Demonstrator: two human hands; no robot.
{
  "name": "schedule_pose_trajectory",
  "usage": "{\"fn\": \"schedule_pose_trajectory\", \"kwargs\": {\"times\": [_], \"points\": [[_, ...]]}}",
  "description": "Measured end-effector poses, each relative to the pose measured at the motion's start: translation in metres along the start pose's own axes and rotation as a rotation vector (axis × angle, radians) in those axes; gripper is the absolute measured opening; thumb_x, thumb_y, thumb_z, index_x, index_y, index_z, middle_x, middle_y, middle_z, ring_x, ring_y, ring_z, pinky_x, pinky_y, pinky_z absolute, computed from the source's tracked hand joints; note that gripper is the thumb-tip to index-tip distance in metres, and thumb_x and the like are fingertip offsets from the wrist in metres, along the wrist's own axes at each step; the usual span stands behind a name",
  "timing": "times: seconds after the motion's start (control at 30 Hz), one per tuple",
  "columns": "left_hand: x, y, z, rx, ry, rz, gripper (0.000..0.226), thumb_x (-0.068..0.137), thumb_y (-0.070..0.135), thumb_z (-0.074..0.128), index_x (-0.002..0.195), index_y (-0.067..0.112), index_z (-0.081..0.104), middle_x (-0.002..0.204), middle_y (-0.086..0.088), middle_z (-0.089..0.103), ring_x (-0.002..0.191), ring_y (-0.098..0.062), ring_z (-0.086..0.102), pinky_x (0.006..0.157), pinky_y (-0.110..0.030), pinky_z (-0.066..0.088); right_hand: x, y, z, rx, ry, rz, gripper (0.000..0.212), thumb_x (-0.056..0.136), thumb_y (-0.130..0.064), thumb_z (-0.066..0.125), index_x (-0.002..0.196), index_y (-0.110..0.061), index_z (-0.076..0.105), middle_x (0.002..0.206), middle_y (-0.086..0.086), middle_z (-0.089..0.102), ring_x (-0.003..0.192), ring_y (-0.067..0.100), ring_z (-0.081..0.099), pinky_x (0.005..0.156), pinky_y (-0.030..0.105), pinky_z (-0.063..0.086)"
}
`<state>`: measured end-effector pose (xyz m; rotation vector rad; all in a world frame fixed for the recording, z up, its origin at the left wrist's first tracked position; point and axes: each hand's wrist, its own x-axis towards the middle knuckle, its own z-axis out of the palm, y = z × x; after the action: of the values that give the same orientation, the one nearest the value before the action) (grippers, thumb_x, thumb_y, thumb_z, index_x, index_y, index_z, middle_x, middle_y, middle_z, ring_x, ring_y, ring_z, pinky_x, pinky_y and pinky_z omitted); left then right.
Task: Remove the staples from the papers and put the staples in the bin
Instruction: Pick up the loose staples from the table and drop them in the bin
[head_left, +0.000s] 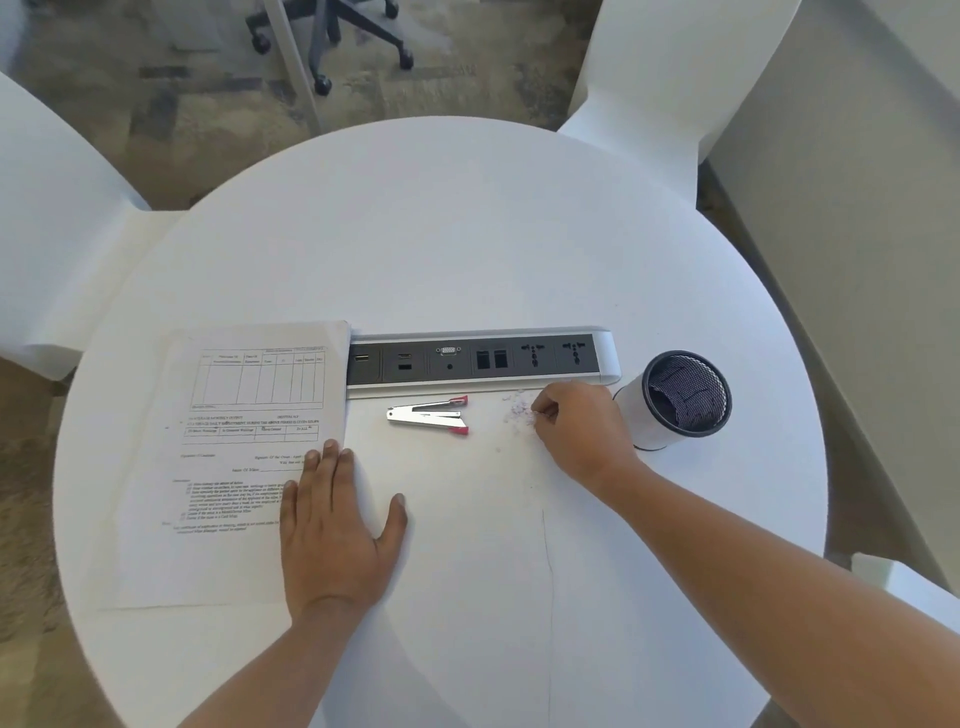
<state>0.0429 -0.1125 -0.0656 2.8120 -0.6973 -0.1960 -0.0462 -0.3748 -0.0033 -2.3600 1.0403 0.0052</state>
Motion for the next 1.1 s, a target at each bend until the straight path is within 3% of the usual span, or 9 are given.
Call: {"fn": "schedule_pose_trajectory", "kwargs": {"times": [0.17, 0.3, 0.47, 0.6, 0.7, 0.83, 1.03, 1.1], "points": [[0.0, 0.001, 0.0, -0.003, -0.003, -0.001, 0.084, 0.084, 0.062, 0.037, 0.149, 0.008, 0.04, 0.161, -0.006, 0.036, 0.152, -0.024, 0.026, 0.125, -0.044, 0.015, -0.013, 0.003, -0.012, 0.334, 0.012, 0.207, 0.007, 0.079, -0.009, 0.068, 0.077, -0.014, 0.073, 0.069, -0.003, 0.072, 0.066, 0.011, 0.066, 0.062, 0.019, 0.051], [0.0, 0.001, -0.001, 0.006, -0.008, -0.001, 0.084, 0.084, 0.063, 0.037, 0.148, 0.007, 0.041, 0.16, -0.007, 0.037, 0.151, -0.024, 0.028, 0.125, -0.045, 0.016, -0.029, 0.004, -0.022, 0.982, -0.083, 0.524, 0.004, 0.082, 0.0, 0.073, 0.08, -0.002, 0.071, 0.074, 0.008, 0.069, 0.065, 0.015, 0.065, 0.066, 0.02, 0.058], [-0.001, 0.001, -0.002, 0.017, -0.019, 0.004, 0.085, 0.084, 0.063, 0.035, 0.148, 0.007, 0.041, 0.16, -0.008, 0.037, 0.151, -0.025, 0.027, 0.125, -0.045, 0.016, -0.058, -0.002, -0.057, 1.182, -0.107, 0.518, 0.002, 0.083, 0.001, 0.072, 0.084, 0.0, 0.071, 0.075, 0.005, 0.069, 0.066, 0.009, 0.065, 0.068, 0.017, 0.056], [-0.001, 0.0, -0.002, 0.015, -0.015, 0.014, 0.087, 0.082, 0.063, 0.036, 0.146, 0.005, 0.043, 0.158, -0.011, 0.039, 0.149, -0.029, 0.031, 0.123, -0.049, 0.021, -0.069, 0.0, -0.107, 1.123, 0.02, 0.383, 0.011, 0.082, 0.006, 0.069, 0.077, -0.003, 0.069, 0.067, 0.006, 0.067, 0.06, 0.012, 0.062, 0.067, 0.021, 0.057], [0.001, 0.001, -0.002, 0.013, -0.01, 0.018, 0.087, 0.081, 0.063, 0.037, 0.144, 0.004, 0.044, 0.157, -0.013, 0.042, 0.148, -0.032, 0.034, 0.122, -0.051, 0.023, -0.062, 0.016, -0.14, 0.895, 0.18, 0.339, 0.014, 0.08, 0.004, 0.07, 0.073, -0.008, 0.07, 0.06, 0.005, 0.066, 0.058, 0.015, 0.063, 0.066, 0.027, 0.058], [0.001, 0.001, -0.001, 0.019, -0.015, 0.018, 0.088, 0.08, 0.063, 0.035, 0.144, 0.004, 0.044, 0.157, -0.013, 0.041, 0.148, -0.031, 0.033, 0.123, -0.051, 0.022, -0.047, 0.039, -0.155, 0.558, 0.232, 0.349, 0.01, 0.081, -0.007, 0.07, 0.074, -0.014, 0.072, 0.054, -0.004, 0.067, 0.052, 0.008, 0.063, 0.053, 0.018, 0.047], [0.001, 0.001, 0.0, 0.012, -0.007, 0.021, 0.087, 0.08, 0.063, 0.037, 0.143, 0.004, 0.045, 0.156, -0.015, 0.041, 0.148, -0.032, 0.033, 0.123, -0.051, 0.022, -0.035, 0.049, -0.152, 0.23, 0.214, 0.276, 0.022, 0.086, -0.007, 0.059, 0.087, -0.023, 0.075, 0.077, -0.009, 0.071, 0.068, 0.009, 0.066, 0.051, 0.01, 0.047], [0.001, 0.001, 0.0, 0.014, -0.009, 0.021, 0.087, 0.08, 0.063, 0.037, 0.144, 0.005, 0.044, 0.157, -0.014, 0.041, 0.148, -0.032, 0.032, 0.123, -0.051, 0.021, -0.035, 0.049, -0.153, 0.188, 0.204, 0.248, 0.024, 0.087, -0.006, 0.058, 0.091, -0.022, 0.075, 0.079, -0.007, 0.07, 0.07, 0.011, 0.068, 0.052, 0.013, 0.047]]}}
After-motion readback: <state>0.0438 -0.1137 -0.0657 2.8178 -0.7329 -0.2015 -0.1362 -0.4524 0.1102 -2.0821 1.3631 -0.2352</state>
